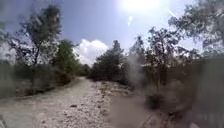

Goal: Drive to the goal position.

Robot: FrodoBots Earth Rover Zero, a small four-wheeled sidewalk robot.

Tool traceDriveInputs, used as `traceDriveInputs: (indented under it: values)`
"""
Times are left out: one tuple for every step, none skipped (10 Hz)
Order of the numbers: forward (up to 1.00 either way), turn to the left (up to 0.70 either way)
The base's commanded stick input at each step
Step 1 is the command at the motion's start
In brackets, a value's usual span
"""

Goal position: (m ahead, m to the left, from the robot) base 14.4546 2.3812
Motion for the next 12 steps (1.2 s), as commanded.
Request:
traceDriveInputs:
  values:
    - [0.60,0.01]
    - [0.60,0.01]
    - [0.60,0.01]
    - [0.60,0.01]
    - [0.60,0.04]
    - [0.60,0.11]
    - [0.60,0.15]
    - [0.60,0.08]
    - [0.60,0.01]
    - [0.60,0.03]
    - [0.60,0.11]
    - [0.60,0.15]
